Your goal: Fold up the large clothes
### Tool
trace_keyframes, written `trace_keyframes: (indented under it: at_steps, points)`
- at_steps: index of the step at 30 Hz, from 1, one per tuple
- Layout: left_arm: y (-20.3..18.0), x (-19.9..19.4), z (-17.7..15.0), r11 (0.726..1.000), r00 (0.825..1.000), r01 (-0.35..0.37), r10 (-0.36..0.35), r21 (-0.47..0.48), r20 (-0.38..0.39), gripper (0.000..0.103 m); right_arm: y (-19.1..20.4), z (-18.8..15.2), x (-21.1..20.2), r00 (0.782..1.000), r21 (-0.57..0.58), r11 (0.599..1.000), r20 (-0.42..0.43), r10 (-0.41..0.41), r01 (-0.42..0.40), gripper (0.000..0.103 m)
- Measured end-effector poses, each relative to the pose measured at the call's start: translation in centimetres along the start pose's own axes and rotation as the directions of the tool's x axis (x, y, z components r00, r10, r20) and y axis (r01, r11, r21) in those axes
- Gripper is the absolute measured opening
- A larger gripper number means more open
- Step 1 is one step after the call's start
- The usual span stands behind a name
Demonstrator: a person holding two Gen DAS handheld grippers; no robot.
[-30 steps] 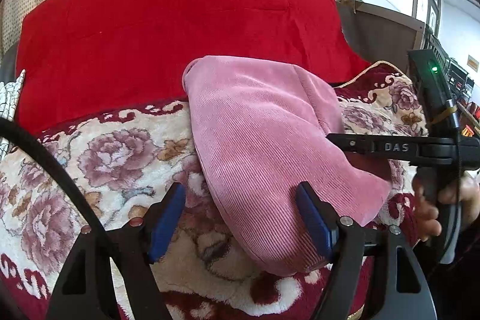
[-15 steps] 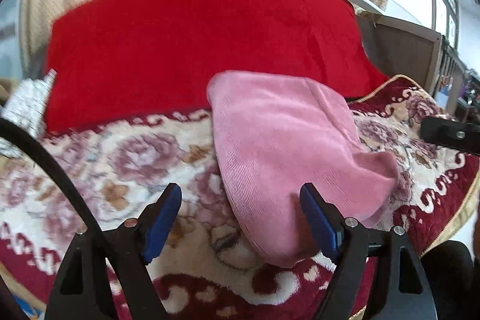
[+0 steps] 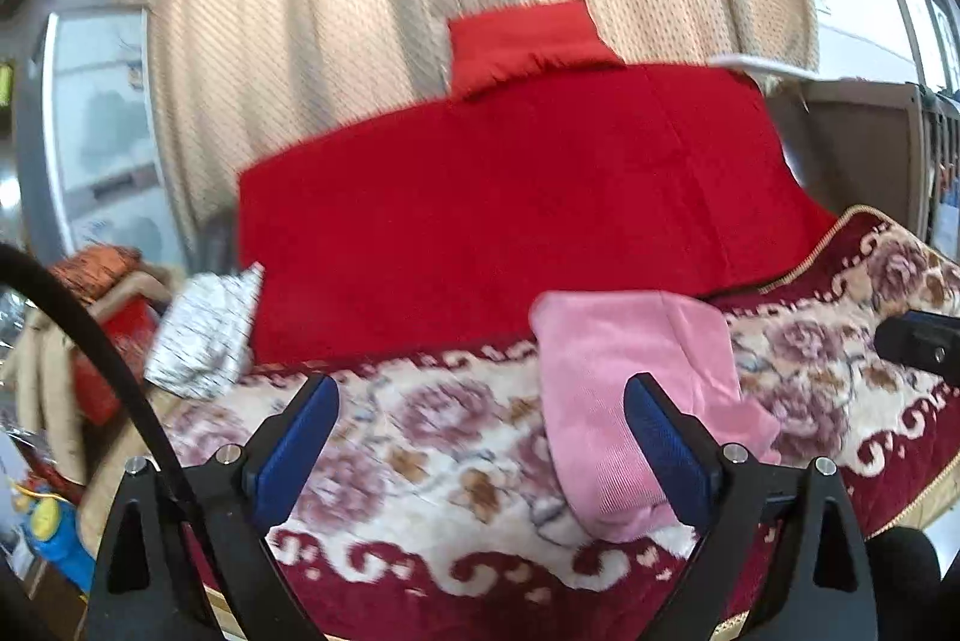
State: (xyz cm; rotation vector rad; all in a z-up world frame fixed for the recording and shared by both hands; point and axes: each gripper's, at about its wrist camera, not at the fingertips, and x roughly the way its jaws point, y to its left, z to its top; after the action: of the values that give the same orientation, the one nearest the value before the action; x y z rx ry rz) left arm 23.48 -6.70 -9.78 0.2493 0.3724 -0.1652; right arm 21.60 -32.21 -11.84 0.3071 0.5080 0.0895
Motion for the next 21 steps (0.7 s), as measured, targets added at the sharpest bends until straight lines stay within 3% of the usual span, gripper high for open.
trace_keyframes:
  at_steps: [7,21]
  points:
    - [-0.5,-4.7,2.0,0.997,0.996,-0.060,0.056,0.042,0.076,0.100,2.4,0.7,-4.0,0.999,-0.049,0.999,0.052,0.016,-0.013,0.083]
    - [0.5,-9.8,4.5,0.998,0.991,-0.060,0.062,-0.017,0.123,0.100,4.9,1.2,-9.3,0.991,-0.107,0.994,0.132,-0.004,0.019,0.083]
